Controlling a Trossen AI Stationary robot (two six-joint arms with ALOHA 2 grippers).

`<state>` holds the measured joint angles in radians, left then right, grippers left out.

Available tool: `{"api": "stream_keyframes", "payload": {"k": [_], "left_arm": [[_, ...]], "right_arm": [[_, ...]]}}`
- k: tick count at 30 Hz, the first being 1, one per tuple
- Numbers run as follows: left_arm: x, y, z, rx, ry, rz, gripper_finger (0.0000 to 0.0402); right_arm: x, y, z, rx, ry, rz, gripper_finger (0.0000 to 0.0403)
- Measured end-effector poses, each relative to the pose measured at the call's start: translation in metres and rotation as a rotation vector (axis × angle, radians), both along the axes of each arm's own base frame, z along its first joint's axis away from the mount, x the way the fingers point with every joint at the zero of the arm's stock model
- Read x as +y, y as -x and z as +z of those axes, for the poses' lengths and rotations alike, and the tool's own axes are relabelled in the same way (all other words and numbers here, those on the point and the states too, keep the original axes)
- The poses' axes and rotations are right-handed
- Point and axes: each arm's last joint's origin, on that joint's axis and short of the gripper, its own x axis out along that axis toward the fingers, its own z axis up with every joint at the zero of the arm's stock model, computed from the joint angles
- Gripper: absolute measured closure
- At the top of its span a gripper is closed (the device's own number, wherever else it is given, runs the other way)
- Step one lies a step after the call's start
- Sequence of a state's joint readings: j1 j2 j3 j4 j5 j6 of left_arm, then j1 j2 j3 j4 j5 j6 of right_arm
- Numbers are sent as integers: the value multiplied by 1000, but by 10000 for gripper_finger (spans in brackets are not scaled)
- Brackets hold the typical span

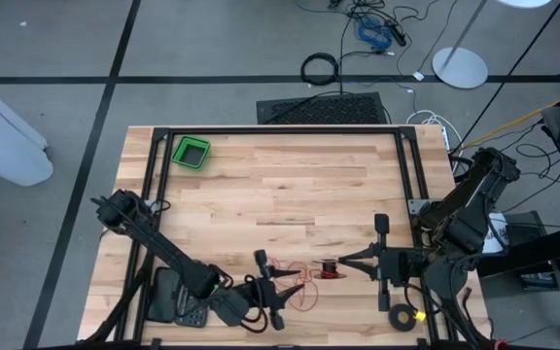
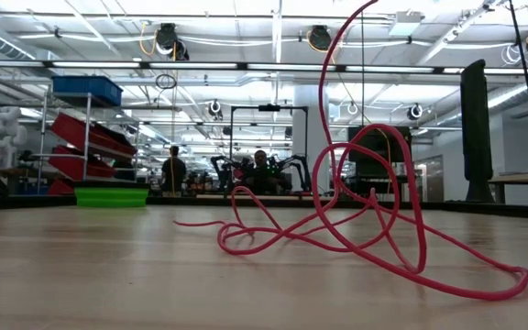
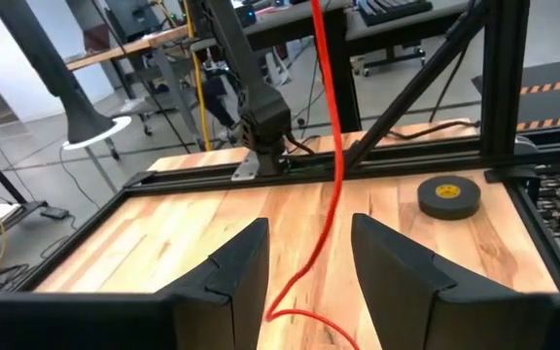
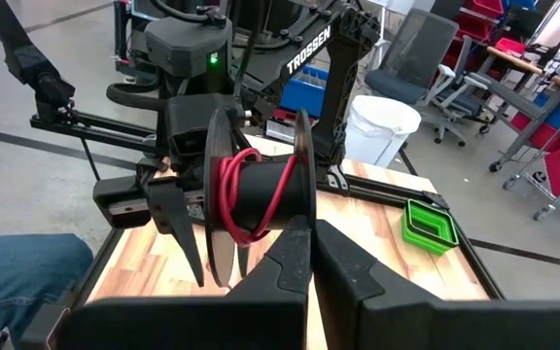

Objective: Coil cords
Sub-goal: Coil the red wire into the spool

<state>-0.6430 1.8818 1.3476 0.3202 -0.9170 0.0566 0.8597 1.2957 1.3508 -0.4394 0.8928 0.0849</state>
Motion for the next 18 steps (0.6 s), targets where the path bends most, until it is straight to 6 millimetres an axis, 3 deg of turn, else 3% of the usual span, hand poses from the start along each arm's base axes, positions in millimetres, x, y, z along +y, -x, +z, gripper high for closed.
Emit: {"api": "stream_keyframes", "payload": {"k": [9, 18], "left_arm": [[1, 0, 0, 1, -2, 2, 260], [3, -1, -1, 9, -13, 24, 362]], "right_arm": [[0, 0, 0, 0, 0, 0, 403], [0, 0, 0, -1, -1, 0, 403]]}}
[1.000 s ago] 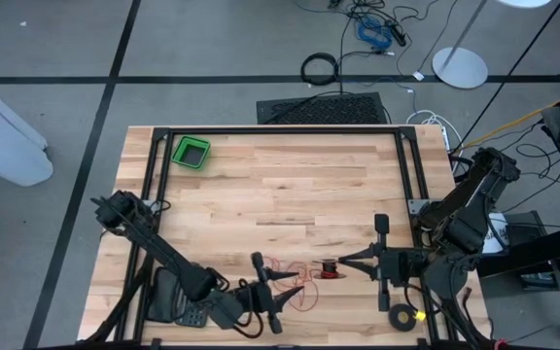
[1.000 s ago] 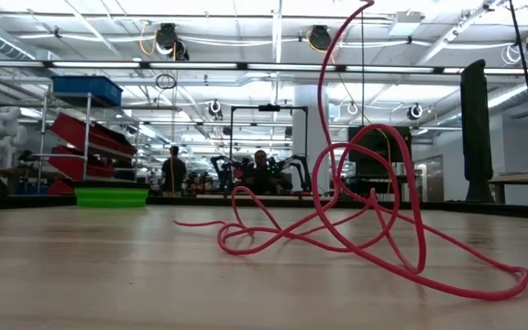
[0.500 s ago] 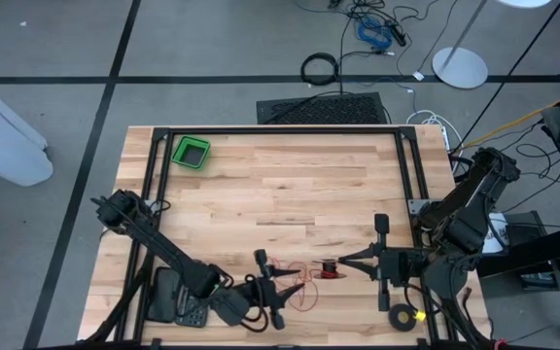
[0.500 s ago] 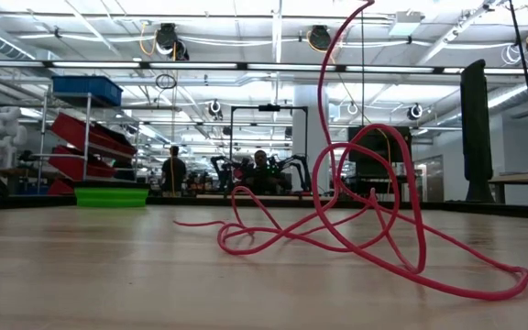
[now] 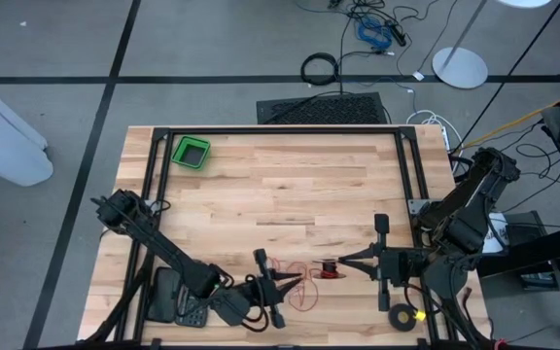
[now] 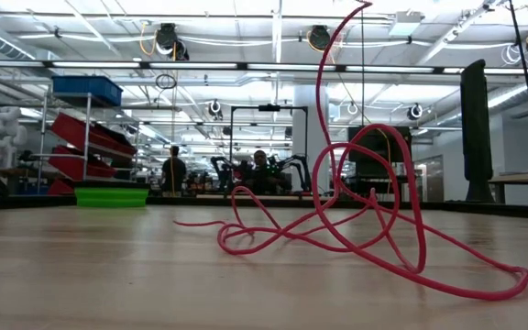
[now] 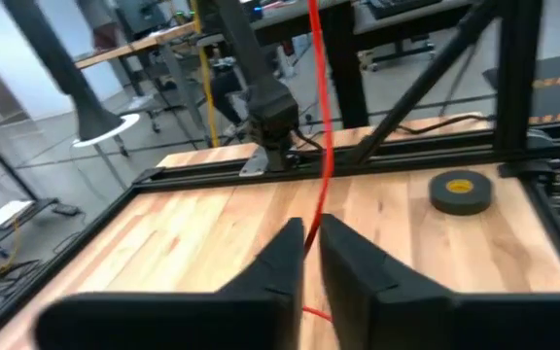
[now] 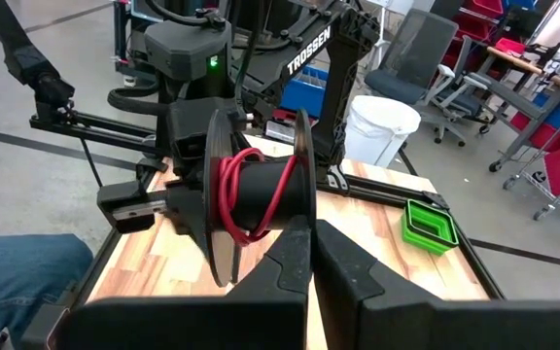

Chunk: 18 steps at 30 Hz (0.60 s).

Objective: Coil cords
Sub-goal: Coil the red wire into the spool

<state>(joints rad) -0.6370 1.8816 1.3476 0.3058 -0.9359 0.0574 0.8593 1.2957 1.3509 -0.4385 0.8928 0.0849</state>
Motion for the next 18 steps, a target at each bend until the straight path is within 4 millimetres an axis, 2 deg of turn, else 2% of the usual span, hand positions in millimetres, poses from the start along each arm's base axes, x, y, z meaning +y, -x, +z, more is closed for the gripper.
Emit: {"api": "stream_keyframes", "payload": {"k": [3, 12, 18], "left_arm": [[5, -2, 0, -9, 5, 50, 394], [19, -11, 0, -25, 39, 105, 398], [34, -19, 2, -41, 50, 145, 399]], "right_arm": [[0, 0, 0, -2, 0, -5, 403], [-7, -14, -4, -30, -25, -162, 403], [-8, -36, -15, -48, 4, -287, 403]]}}
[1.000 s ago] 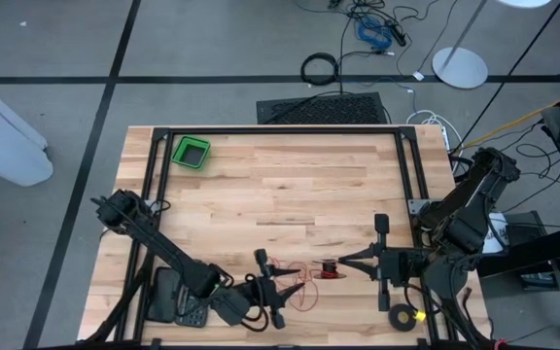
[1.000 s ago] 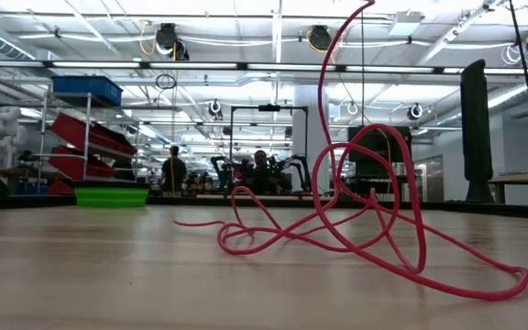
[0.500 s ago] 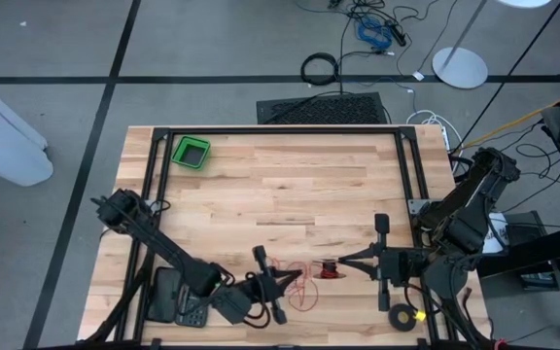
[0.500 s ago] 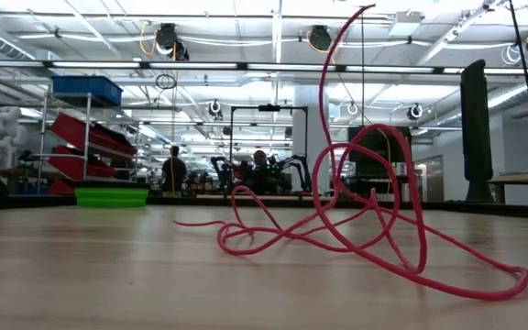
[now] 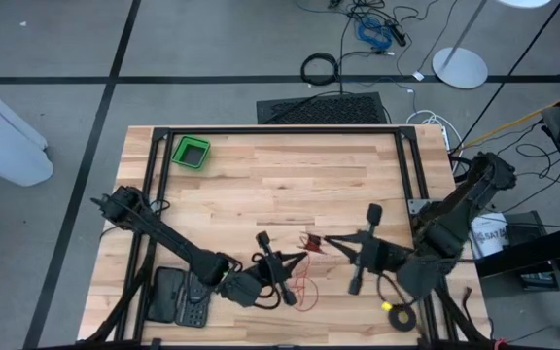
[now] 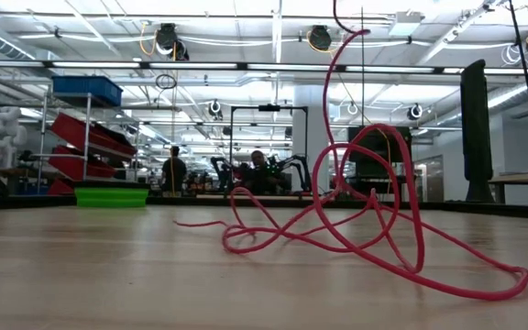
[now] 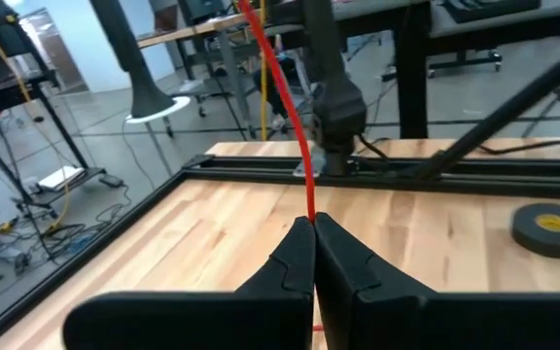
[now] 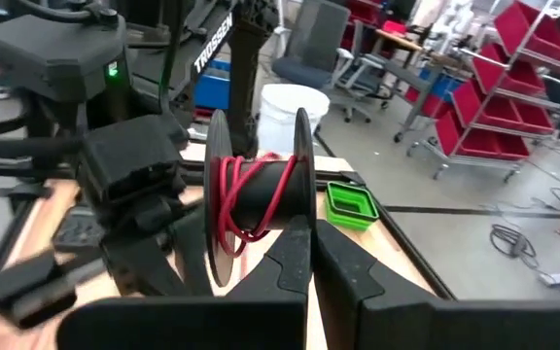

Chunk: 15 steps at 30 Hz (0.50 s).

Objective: Coil cords
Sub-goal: Coil the red wire into the spool

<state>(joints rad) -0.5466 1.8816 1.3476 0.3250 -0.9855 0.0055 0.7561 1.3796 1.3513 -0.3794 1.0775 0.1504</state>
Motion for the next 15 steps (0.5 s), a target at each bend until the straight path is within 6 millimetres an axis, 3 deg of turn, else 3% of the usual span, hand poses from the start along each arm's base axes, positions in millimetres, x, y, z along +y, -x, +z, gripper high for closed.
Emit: {"api": "stream_keyframes", "payload": {"k": [15], "left_arm": [[7, -4, 2, -18, 13, 12, 400]], "right_arm": [[-11, -49, -29, 50, 109, -158, 403]]}}
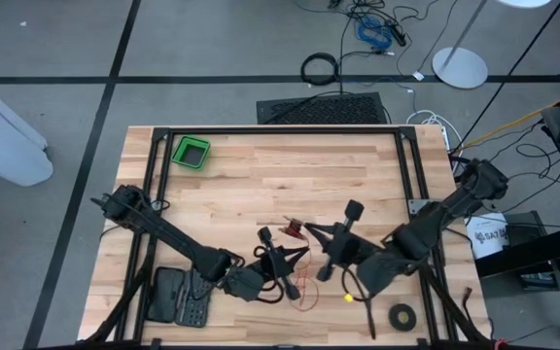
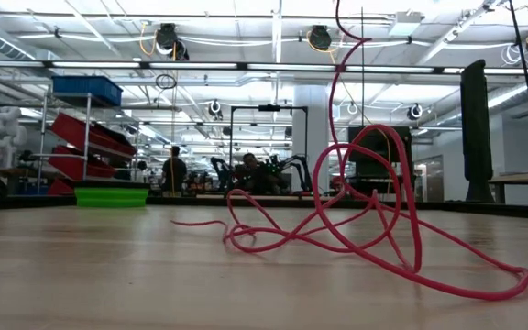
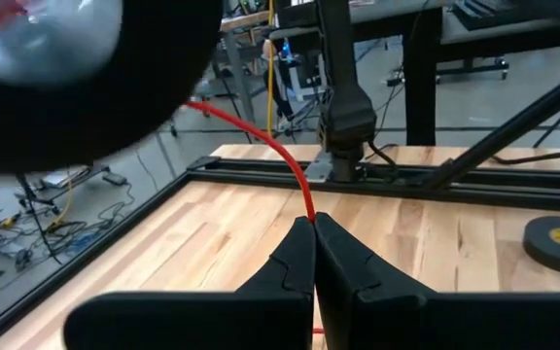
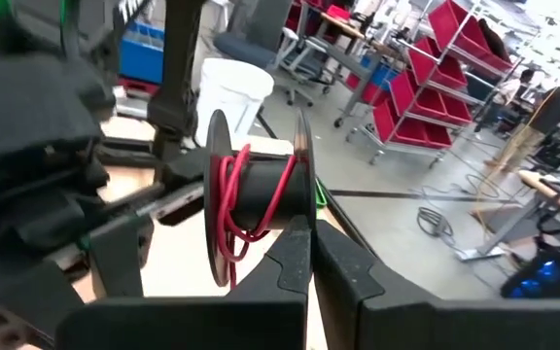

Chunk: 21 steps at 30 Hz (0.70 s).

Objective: Coil cords
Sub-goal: Coil the red wire into the spool

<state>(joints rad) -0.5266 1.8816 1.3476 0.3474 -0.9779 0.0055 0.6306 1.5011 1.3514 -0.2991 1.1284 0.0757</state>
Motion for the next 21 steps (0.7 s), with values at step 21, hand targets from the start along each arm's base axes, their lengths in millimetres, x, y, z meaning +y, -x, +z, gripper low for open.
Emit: {"api": "stream_keyframes", "payload": {"k": [21], "left_arm": [[-27, 33, 38, -63, -50, -74, 400]], "right_arm": [[-6, -9, -21, 230, 146, 104, 403]]}}
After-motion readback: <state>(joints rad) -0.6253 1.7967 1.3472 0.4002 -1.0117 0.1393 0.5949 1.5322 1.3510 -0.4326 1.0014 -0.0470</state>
